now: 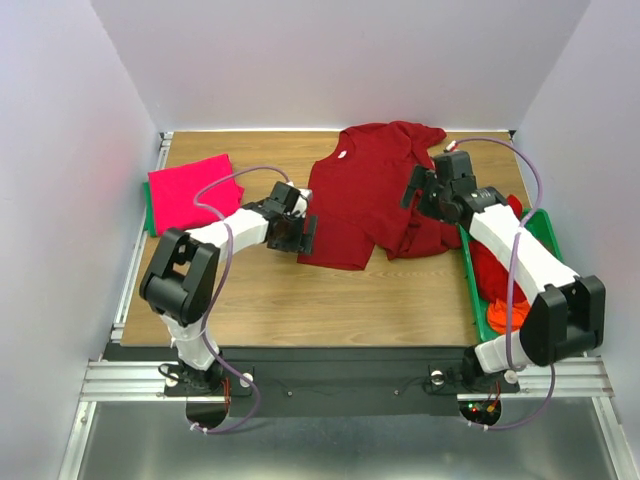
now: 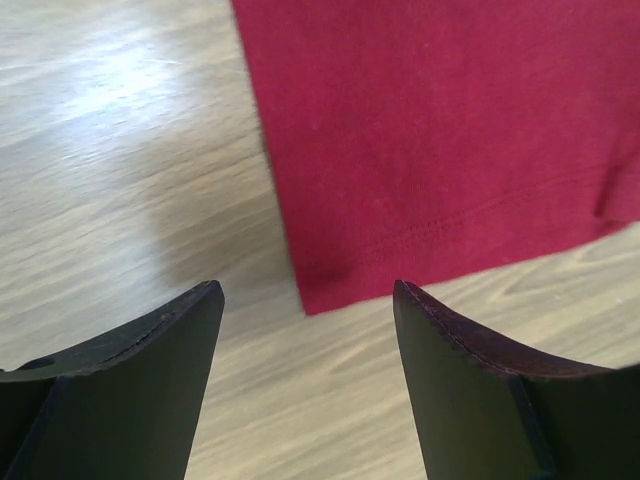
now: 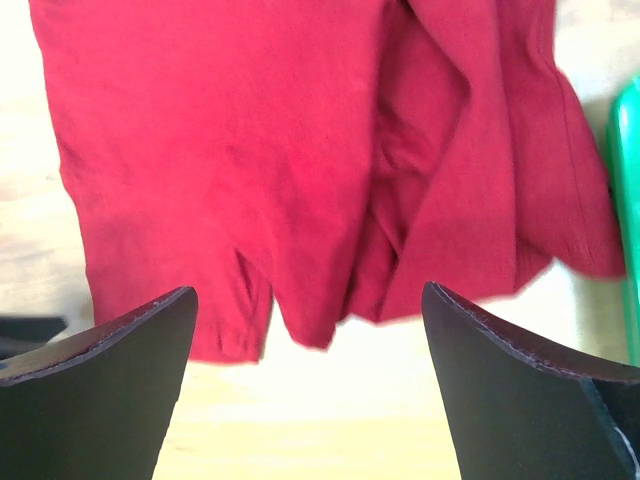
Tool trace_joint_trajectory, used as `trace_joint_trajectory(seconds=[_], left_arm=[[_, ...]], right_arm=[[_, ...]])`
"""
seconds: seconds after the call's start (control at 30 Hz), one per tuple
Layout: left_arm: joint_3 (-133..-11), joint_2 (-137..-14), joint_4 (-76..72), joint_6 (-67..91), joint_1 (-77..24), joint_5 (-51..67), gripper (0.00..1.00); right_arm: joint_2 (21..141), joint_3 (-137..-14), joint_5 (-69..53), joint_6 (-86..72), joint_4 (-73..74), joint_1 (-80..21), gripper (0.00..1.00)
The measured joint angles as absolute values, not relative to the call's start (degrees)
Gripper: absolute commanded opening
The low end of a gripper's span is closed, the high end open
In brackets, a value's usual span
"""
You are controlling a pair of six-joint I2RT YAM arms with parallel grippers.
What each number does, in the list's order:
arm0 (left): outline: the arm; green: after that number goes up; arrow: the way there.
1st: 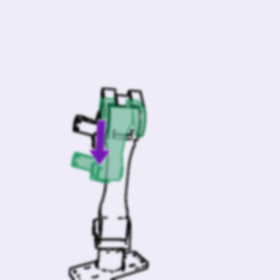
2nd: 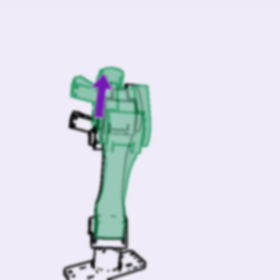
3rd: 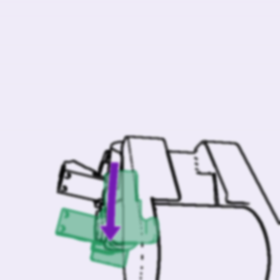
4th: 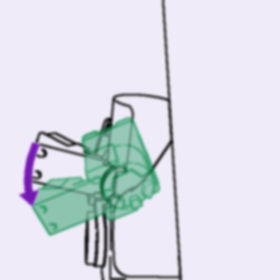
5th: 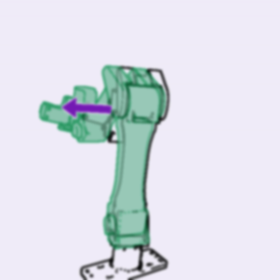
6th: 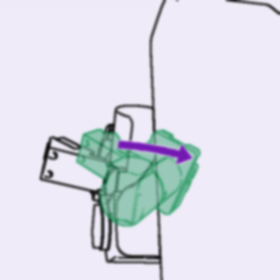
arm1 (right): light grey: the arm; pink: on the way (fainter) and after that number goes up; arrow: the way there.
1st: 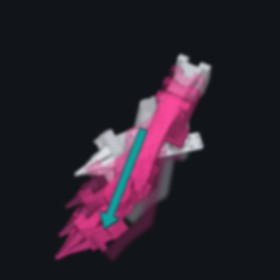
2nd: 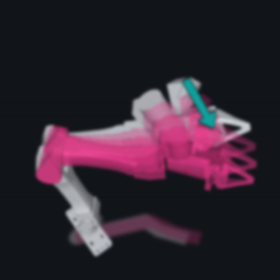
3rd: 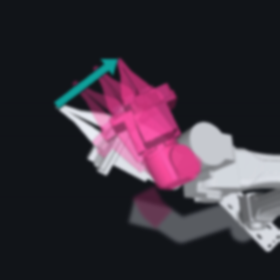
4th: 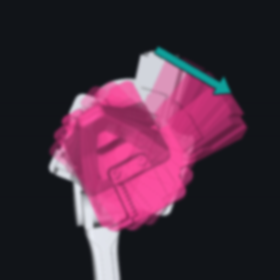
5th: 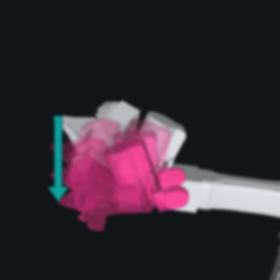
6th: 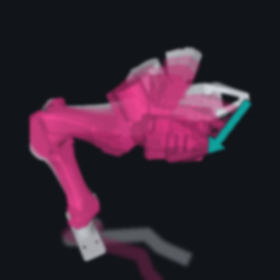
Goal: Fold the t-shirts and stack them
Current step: Flatten the tshirt out
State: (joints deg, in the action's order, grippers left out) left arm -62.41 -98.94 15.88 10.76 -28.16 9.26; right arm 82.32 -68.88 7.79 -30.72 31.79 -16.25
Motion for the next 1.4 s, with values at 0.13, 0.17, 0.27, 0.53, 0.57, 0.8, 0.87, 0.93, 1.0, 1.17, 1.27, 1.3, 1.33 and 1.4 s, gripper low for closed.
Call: trace_joint_trajectory(seconds=[0.13, 0.17, 0.27, 0.53, 0.57, 0.8, 0.87, 0.93, 1.0, 1.17, 1.27, 1.3, 1.33, 1.4], left_arm=[[-62.9, -101.3, 15.8, 10.6, -30.1, 7.2, 0.74], [-63.0, -101.4, 15.8, 10.6, -30.4, 7.0, 0.72], [-63.0, -101.6, 15.9, 10.4, -31.2, 5.5, 0.64], [-64.6, -103.3, 16.8, 9.4, -32.7, -0.5, 0.39], [-64.9, -103.6, 17.1, 9.0, -33.1, -1.6, 0.38], [-67.4, -105.5, 17.5, 7.0, -34.5, -4.4, 0.20], [-68.0, -106.0, 17.5, 6.4, -34.8, -4.8, 0.00], [-68.4, -106.4, 17.5, 5.9, -35.0, -5.2, 0.00], [-69.0, -106.7, 18.1, 5.5, -35.0, -5.5, 0.00], [-72.5, -107.2, 22.2, 6.0, -31.9, -1.5, 0.00], [-78.1, -107.2, 24.3, 7.9, -26.7, 2.6, 0.00], [-80.4, -107.1, 24.6, 8.6, -24.9, 3.6, 0.00], [-82.4, -107.1, 24.9, 9.4, -23.5, 4.6, 0.00], [-86.1, -106.6, 24.0, 11.3, -20.7, 6.3, 0.00]], right_arm=[[78.6, -65.7, 7.7, -31.6, 31.9, -16.3, 0.99], [78.2, -65.3, 7.7, -31.6, 31.9, -16.3, 0.99], [78.1, -64.5, 7.7, -32.1, 32.1, -16.3, 0.99], [78.1, -64.3, 7.6, -32.9, 32.1, -16.3, 0.99], [78.1, -64.3, 7.6, -32.9, 32.1, -16.3, 0.99], [78.1, -63.6, 7.4, -33.7, 31.9, -16.3, 0.99], [78.0, -62.5, 7.4, -34.2, 31.9, -16.3, 0.99], [77.9, -61.3, 7.3, -34.5, 31.8, -16.3, 0.98], [77.6, -59.5, 6.7, -34.8, 31.9, -16.3, 0.97], [76.9, -56.8, 4.9, -34.8, 31.9, -16.9, 0.94], [76.4, -55.2, 4.7, -34.9, 31.9, -17.9, 0.92], [76.4, -54.9, 4.7, -35.0, 31.9, -18.2, 0.92], [76.5, -54.3, 4.8, -35.1, 31.9, -18.5, 0.91], [76.8, -54.2, 5.0, -35.5, 32.0, -18.9, 0.90]])
